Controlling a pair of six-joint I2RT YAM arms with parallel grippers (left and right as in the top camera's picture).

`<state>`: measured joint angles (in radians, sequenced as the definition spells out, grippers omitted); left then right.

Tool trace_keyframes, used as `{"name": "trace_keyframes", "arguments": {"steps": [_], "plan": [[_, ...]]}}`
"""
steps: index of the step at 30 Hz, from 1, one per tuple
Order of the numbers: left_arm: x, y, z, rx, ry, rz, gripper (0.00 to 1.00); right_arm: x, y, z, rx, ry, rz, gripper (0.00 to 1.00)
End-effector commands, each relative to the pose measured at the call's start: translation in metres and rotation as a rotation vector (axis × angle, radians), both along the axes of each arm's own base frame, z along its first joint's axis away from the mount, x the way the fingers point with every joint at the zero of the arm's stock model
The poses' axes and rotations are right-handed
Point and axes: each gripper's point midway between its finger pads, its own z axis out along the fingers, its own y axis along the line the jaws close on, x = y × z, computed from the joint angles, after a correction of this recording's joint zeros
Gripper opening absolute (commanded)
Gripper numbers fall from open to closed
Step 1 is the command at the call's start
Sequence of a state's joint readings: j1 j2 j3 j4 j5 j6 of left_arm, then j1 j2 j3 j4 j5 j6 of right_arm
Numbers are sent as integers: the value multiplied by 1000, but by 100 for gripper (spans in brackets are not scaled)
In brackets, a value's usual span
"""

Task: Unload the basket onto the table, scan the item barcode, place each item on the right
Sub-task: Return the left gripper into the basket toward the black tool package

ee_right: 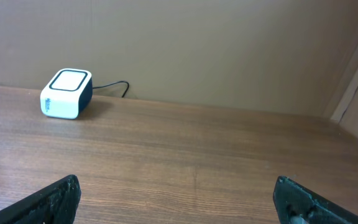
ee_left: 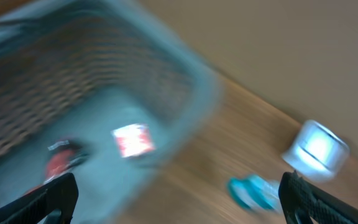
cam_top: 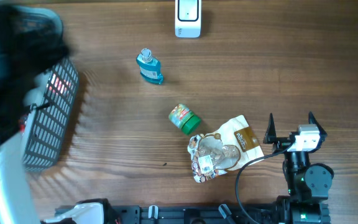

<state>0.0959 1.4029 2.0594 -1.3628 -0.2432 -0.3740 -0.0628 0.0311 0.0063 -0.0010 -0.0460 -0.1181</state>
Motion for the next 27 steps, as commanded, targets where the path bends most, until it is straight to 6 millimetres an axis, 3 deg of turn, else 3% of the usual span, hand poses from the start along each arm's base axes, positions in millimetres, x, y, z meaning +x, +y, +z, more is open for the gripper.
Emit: {"name": "trace_keyframes", "arguments": {"steps": [1, 4, 7, 9, 13, 15, 18, 20, 23, 27], "plan": [[-32, 99, -28, -53, 95, 329, 100, 0, 2, 0, -10, -1, 11, 100], [-48, 146, -42, -131, 99, 459, 100, 0, 2, 0, -10, -1, 11, 100], [-48, 169, -64, -128, 181, 462, 100, 0, 2, 0, -10, -1, 11, 100], [-42, 178, -90, -141, 277, 454, 100, 0, 2, 0, -10, -1, 11, 100], [-19, 185, -152, -147, 432, 342, 93, 0, 2, 0, -10, -1, 11, 100], [-9, 186, -187, -128, 474, 283, 100, 0, 2, 0, -10, -1, 11, 100], [-5, 188, -234, -123, 508, 253, 100, 0, 2, 0, -10, -1, 12, 100], [-11, 184, -270, -118, 562, 204, 100, 0, 2, 0, -10, -1, 11, 100], [-28, 182, -305, -85, 648, 196, 100, 0, 2, 0, -10, -1, 11, 100], [-40, 186, -329, -45, 685, 226, 100, 0, 2, 0, -10, -1, 11, 100]]}}
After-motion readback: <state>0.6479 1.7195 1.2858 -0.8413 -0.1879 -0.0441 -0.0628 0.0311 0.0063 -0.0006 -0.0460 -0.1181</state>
